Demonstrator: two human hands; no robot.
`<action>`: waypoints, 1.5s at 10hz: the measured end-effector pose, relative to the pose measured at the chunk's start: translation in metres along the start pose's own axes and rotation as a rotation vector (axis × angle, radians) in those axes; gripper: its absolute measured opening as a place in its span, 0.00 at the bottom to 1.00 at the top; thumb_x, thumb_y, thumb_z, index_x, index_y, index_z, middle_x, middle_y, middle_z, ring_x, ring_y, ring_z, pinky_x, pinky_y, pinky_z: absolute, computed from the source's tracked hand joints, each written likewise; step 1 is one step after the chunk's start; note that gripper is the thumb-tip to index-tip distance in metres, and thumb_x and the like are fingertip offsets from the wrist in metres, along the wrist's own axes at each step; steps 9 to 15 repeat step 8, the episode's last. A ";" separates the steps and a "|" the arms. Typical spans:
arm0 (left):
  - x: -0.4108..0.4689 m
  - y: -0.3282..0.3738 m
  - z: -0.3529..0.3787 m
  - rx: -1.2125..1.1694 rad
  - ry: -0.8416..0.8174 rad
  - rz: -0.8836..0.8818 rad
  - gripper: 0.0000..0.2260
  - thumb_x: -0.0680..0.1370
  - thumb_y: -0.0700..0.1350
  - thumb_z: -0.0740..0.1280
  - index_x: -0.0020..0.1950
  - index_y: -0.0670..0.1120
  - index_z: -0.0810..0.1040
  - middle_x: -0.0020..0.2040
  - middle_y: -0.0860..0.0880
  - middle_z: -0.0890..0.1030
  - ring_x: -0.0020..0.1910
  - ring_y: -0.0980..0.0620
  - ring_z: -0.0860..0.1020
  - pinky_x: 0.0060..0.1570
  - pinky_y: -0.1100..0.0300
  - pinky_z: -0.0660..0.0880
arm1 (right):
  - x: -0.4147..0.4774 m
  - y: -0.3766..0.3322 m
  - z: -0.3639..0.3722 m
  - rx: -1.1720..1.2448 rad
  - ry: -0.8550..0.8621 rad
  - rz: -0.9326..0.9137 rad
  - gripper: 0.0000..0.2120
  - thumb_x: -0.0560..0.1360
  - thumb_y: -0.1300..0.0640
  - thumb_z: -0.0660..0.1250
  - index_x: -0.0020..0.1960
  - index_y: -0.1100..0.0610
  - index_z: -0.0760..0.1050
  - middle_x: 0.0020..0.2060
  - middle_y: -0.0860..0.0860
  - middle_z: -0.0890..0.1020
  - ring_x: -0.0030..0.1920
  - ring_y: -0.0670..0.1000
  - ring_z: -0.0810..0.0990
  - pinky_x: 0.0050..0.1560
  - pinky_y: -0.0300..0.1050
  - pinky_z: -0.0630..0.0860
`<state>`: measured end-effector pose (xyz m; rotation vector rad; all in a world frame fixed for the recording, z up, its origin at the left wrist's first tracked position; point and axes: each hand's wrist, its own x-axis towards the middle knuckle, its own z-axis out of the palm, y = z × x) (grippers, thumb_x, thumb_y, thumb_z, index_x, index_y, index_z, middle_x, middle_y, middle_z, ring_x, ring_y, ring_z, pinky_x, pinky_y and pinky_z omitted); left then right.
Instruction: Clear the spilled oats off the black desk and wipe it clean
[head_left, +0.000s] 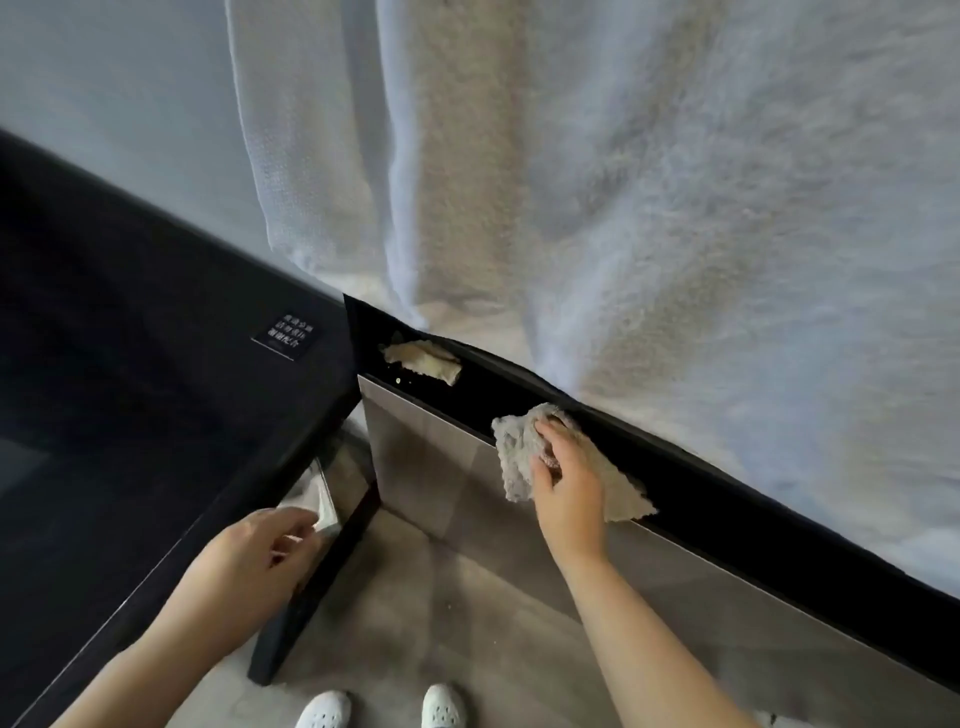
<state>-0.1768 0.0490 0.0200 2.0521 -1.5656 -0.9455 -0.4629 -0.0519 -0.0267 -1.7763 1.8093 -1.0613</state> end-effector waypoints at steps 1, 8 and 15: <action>-0.001 -0.002 0.018 0.003 0.060 -0.067 0.08 0.76 0.47 0.69 0.43 0.61 0.76 0.44 0.56 0.80 0.42 0.59 0.78 0.45 0.57 0.75 | 0.025 0.038 0.014 -0.271 -0.128 -0.023 0.21 0.74 0.61 0.70 0.66 0.58 0.74 0.63 0.54 0.78 0.63 0.57 0.75 0.63 0.49 0.69; -0.009 -0.014 0.065 0.056 0.206 -0.256 0.04 0.76 0.46 0.68 0.48 0.55 0.81 0.43 0.57 0.79 0.41 0.61 0.76 0.40 0.63 0.72 | 0.067 0.071 0.057 -0.208 -0.247 0.030 0.20 0.80 0.54 0.63 0.70 0.59 0.70 0.63 0.60 0.78 0.61 0.60 0.78 0.58 0.52 0.75; -0.009 -0.014 0.065 0.056 0.206 -0.256 0.04 0.76 0.46 0.68 0.48 0.55 0.81 0.43 0.57 0.79 0.41 0.61 0.76 0.40 0.63 0.72 | 0.067 0.071 0.057 -0.208 -0.247 0.030 0.20 0.80 0.54 0.63 0.70 0.59 0.70 0.63 0.60 0.78 0.61 0.60 0.78 0.58 0.52 0.75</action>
